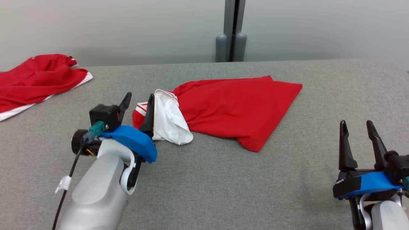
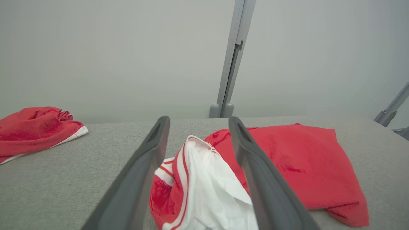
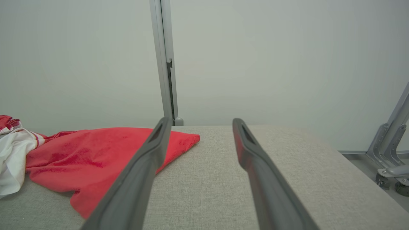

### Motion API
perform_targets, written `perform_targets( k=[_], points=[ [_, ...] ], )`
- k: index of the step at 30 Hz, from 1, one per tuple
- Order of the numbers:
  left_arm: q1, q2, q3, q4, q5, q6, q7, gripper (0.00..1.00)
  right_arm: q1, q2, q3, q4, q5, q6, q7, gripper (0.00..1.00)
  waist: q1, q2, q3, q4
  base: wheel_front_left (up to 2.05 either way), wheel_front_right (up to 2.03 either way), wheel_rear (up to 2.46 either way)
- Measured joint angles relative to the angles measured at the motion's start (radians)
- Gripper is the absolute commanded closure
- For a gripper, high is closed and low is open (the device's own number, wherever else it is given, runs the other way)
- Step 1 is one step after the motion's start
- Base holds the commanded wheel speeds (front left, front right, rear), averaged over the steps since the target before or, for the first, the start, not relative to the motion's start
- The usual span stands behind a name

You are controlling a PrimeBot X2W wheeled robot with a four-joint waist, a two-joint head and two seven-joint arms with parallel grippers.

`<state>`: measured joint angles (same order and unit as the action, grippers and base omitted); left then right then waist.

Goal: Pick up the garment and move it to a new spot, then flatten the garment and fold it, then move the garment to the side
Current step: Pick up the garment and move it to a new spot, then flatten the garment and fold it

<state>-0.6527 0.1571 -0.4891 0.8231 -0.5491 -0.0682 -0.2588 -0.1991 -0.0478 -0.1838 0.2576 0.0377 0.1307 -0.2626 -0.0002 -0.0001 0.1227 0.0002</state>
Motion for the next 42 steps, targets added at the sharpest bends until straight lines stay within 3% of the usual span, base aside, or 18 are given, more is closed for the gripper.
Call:
perform_targets(
  k=[21, 42],
  points=[
    [0.470, -0.034, 0.184, -0.372, 0.153, 0.110, -0.003, 0.00, 0.133, 0.000, 0.101, 0.025, 0.053, 0.000, 0.000, 0.00, 0.0000, 0.0001, -0.108, 0.050, 0.00, 0.00, 0.00],
    [0.554, -0.050, 0.216, -0.413, 0.195, 0.101, -0.003, 0.00, 0.146, 0.000, 0.116, 0.041, 0.053, 0.000, 0.000, 0.00, 0.0002, 0.0001, -0.134, 0.044, 0.00, 0.00, 0.00]
  ],
)
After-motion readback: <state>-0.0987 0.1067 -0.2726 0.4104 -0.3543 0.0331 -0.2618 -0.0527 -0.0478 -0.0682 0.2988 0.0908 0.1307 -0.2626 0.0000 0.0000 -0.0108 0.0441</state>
